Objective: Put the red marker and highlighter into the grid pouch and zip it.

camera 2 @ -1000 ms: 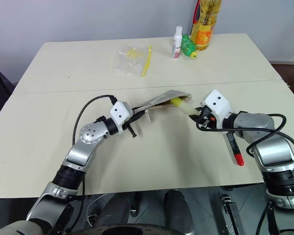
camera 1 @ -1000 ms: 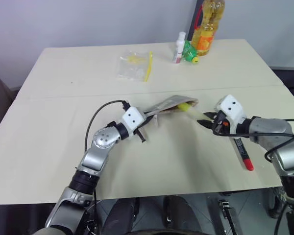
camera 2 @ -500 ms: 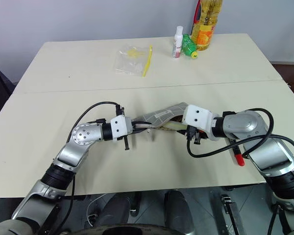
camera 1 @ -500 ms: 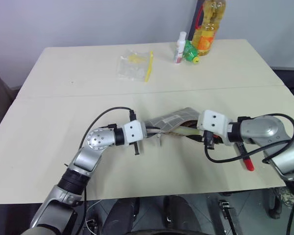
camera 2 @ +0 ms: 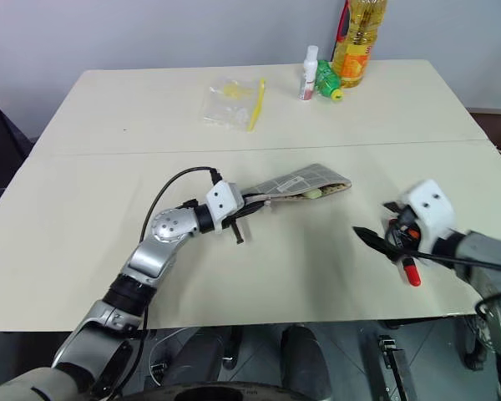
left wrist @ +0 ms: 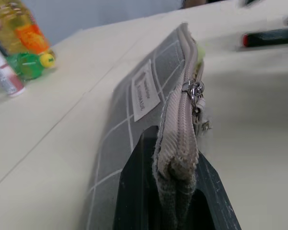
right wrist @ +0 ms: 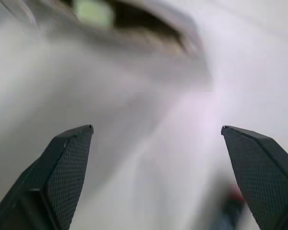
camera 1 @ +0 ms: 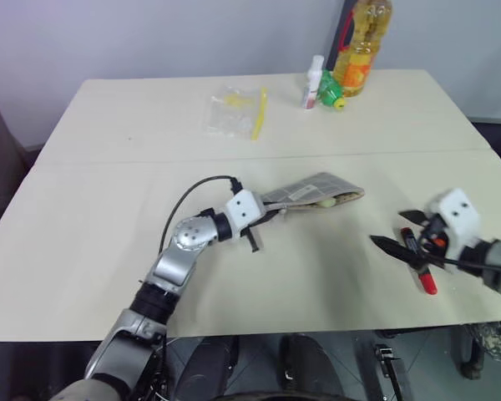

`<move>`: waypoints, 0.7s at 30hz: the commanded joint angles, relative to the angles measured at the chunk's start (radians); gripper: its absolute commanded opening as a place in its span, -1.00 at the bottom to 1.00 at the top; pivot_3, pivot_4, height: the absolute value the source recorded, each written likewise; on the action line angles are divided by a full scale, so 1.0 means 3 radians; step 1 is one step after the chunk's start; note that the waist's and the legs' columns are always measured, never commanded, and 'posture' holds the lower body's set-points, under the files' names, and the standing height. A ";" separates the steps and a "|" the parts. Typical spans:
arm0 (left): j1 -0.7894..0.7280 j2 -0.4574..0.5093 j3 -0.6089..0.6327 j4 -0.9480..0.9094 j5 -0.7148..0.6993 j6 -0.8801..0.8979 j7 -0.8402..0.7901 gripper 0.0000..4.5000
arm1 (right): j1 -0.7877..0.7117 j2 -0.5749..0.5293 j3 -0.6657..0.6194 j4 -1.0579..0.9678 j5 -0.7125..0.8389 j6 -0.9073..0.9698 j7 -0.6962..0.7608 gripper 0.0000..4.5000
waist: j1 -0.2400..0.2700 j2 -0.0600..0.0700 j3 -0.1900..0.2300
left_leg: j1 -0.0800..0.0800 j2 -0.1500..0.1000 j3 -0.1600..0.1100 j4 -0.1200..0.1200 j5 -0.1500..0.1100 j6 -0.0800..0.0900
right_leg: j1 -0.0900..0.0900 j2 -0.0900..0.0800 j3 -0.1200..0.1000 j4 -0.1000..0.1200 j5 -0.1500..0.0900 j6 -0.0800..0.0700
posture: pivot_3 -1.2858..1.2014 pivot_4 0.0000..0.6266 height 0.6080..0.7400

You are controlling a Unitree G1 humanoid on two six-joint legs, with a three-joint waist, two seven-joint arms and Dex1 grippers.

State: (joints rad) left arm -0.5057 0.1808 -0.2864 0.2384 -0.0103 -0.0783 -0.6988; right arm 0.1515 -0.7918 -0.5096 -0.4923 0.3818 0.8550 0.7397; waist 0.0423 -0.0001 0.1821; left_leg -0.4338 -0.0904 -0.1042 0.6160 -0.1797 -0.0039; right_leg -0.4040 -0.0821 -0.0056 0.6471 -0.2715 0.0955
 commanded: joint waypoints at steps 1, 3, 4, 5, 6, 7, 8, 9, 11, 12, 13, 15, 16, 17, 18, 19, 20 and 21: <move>-0.0147 -0.0101 0.0026 0.0131 0.0027 -0.0014 0.0114 -1.00 | 0.0303 0.0219 -0.0369 -0.0305 -0.0026 0.0258 -0.0333 0.97 | 0.0000 0.0001 -0.0001 | 0.0000 -0.0001 0.0000 -0.0001 0.0000 0.0000 | 0.0000 -0.0001 0.0000 0.0000 0.0000 0.0001 | 0.03 -0.52 1.00; -0.0191 -0.0127 0.0001 0.0209 0.0045 -0.0054 0.0110 -1.00 | 0.0470 0.0362 -0.0439 -0.0412 -0.0008 0.0368 -0.0452 0.97 | -0.0021 0.0002 -0.0002 | 0.0000 -0.0001 0.0002 -0.0002 0.0000 0.0000 | -0.0002 0.0000 0.0001 -0.0001 -0.0001 0.0002 | 0.03 -0.52 1.00; -0.0206 -0.0137 -0.0010 0.0241 0.0051 -0.0073 0.0107 -1.00 | 0.0548 0.0431 -0.0464 -0.0457 -0.0002 0.0419 -0.0507 0.97 | -0.0016 0.0003 -0.0002 | 0.0000 0.0000 0.0003 -0.0003 0.0000 0.0000 | -0.0003 0.0000 0.0001 0.0000 -0.0001 0.0002 | 0.03 -0.52 1.00; -0.0219 -0.0149 -0.0017 0.0265 0.0054 -0.0085 0.0103 -1.00 | 0.0616 0.0494 -0.0489 -0.0492 0.0009 0.0459 -0.0551 0.97 | -0.0011 0.0003 -0.0002 | 0.0000 0.0000 0.0002 -0.0004 0.0000 0.0000 | -0.0003 0.0000 0.0001 0.0000 -0.0001 0.0002 | 0.03 -0.52 1.00; -0.0234 -0.0162 -0.0022 0.0287 0.0051 -0.0094 0.0088 -1.00 | 0.0676 0.0568 -0.0507 -0.0520 0.0025 0.0504 -0.0597 0.97 | -0.0007 0.0003 -0.0002 | 0.0000 0.0000 0.0002 -0.0004 0.0000 0.0000 | -0.0003 0.0001 0.0000 0.0001 -0.0001 0.0002 | 0.03 -0.52 1.00; -0.0245 -0.0173 -0.0026 0.0300 0.0048 -0.0101 0.0076 -1.00 | 0.0712 0.0627 -0.0523 -0.0534 0.0037 0.0538 -0.0637 0.97 | -0.0007 0.0003 -0.0002 | 0.0000 0.0001 0.0001 -0.0004 0.0000 0.0000 | -0.0003 0.0001 0.0000 0.0001 -0.0001 0.0002 | 0.03 -0.52 1.00; -0.0258 -0.0182 -0.0029 0.0321 0.0046 -0.0111 0.0063 -1.00 | 0.0724 0.0696 -0.0545 -0.0542 0.0068 0.0583 -0.0676 0.87 | -0.0007 0.0003 -0.0002 | 0.0001 0.0001 0.0002 -0.0004 0.0000 0.0000 | -0.0002 0.0001 0.0000 0.0001 -0.0001 0.0002 | 0.03 -0.52 1.00; -0.0269 -0.0189 -0.0031 0.0337 0.0046 -0.0121 0.0052 -1.00 | 0.0734 0.0745 -0.0553 -0.0547 0.0090 0.0603 -0.0701 0.74 | -0.0009 0.0003 -0.0002 | 0.0001 0.0000 0.0002 -0.0003 0.0000 0.0000 | -0.0002 0.0001 0.0001 0.0000 -0.0001 0.0002 | 0.03 -0.52 1.00; -0.0292 -0.0199 -0.0026 0.0375 0.0044 -0.0142 0.0037 -1.00 | 0.0742 0.0808 -0.0532 -0.0540 0.0108 0.0605 -0.0751 0.37 | -0.0012 0.0003 -0.0002 | 0.0001 0.0000 0.0002 -0.0002 0.0000 0.0000 | 0.0000 0.0000 0.0001 -0.0001 -0.0001 0.0001 | 0.03 -0.52 1.00; -0.0301 -0.0202 -0.0022 0.0389 0.0042 -0.0148 0.0033 -1.00 | 0.0742 0.0820 -0.0518 -0.0534 0.0109 0.0595 -0.0770 0.12 | -0.0010 0.0003 -0.0002 | 0.0001 -0.0001 0.0002 -0.0001 0.0000 0.0000 | 0.0000 0.0000 0.0001 -0.0001 -0.0001 0.0001 | 0.03 -0.52 1.00; -0.0313 -0.0204 -0.0011 0.0406 0.0036 -0.0154 0.0026 -1.00 | 0.0737 0.0822 -0.0492 -0.0527 0.0110 0.0573 -0.0783 -0.11 | -0.0010 0.0002 -0.0001 | 0.0001 0.0000 0.0002 -0.0001 0.0000 0.0000 | 0.0000 0.0000 0.0001 -0.0001 -0.0002 0.0002 | 0.03 -0.52 1.00; -0.0331 -0.0210 0.0019 0.0427 0.0019 -0.0158 0.0026 -1.00 | 0.0711 0.0802 -0.0449 -0.0519 0.0123 0.0517 -0.0783 -0.62 | -0.0010 0.0003 -0.0002 | 0.0001 0.0000 0.0002 -0.0001 0.0000 0.0000 | 0.0000 0.0000 0.0000 -0.0001 -0.0002 0.0002 | 0.03 -0.52 1.00; -0.0337 -0.0213 0.0030 0.0434 0.0013 -0.0158 0.0030 -1.00 | 0.0701 0.0790 -0.0438 -0.0515 0.0128 0.0497 -0.0781 -0.79 | -0.0010 0.0003 -0.0002 | 0.0001 0.0000 0.0002 -0.0002 0.0000 0.0000 | 0.0000 0.0000 0.0000 -0.0001 -0.0002 0.0002 | 0.03 -0.52 1.00; -0.0339 -0.0212 0.0050 0.0435 -0.0001 -0.0158 0.0034 -1.00 | 0.0690 0.0729 -0.0389 -0.0528 0.0099 0.0422 -0.0755 -0.88 | -0.0010 0.0003 -0.0002 | 0.0001 0.0000 0.0002 -0.0002 0.0000 0.0000 | 0.0000 0.0000 0.0000 -0.0001 -0.0002 0.0002 | 0.03 -0.52 1.00; -0.0337 -0.0209 0.0070 0.0432 -0.0013 -0.0158 0.0042 -1.00 | 0.0672 0.0651 -0.0332 -0.0561 0.0066 0.0332 -0.0715 -0.87 | -0.0010 0.0003 -0.0002 | 0.0001 0.0000 0.0002 -0.0002 0.0000 0.0000 | 0.0000 0.0000 0.0000 -0.0001 -0.0002 0.0002 | 0.03 -0.52 1.00; -0.0335 -0.0203 0.0085 0.0428 -0.0018 -0.0163 0.0045 -1.00 | 0.0664 0.0561 -0.0267 -0.0606 0.0023 0.0226 -0.0666 -0.87 | -0.0014 0.0003 -0.0002 | 0.0001 -0.0001 0.0002 -0.0002 0.0000 0.0000 | 0.0000 0.0000 0.0000 -0.0001 -0.0002 0.0003 | 0.03 -0.52 1.00; -0.0328 -0.0192 0.0097 0.0423 -0.0021 -0.0173 0.0046 -1.00 | 0.0651 0.0433 -0.0179 -0.0670 -0.0036 0.0099 -0.0603 -0.87 | -0.0016 0.0003 -0.0002 | 0.0001 -0.0001 0.0003 -0.0002 0.0000 0.0000 | 0.0000 0.0000 0.0000 -0.0001 -0.0002 0.0003 | 0.03 -0.52 1.00; -0.0323 -0.0184 0.0103 0.0419 -0.0022 -0.0183 0.0044 -1.00 | 0.0634 0.0343 -0.0123 -0.0712 -0.0067 0.0013 -0.0562 -0.87 | -0.0017 0.0003 -0.0002 | 0.0001 -0.0001 0.0003 -0.0002 0.0000 0.0000 | 0.0000 0.0001 0.0000 -0.0001 -0.0002 0.0003 | 0.03 -0.52 1.00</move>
State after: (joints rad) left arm -0.5930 0.1265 -0.2775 0.3817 -0.0023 -0.1065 -0.6883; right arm 0.3539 -0.6543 -0.5544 -0.6375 0.3811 0.9238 0.5477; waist 0.0372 0.0008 0.1815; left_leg -0.4336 -0.0906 -0.1031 0.6155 -0.1797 -0.0037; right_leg -0.4042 -0.0819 -0.0056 0.6470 -0.2721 0.0964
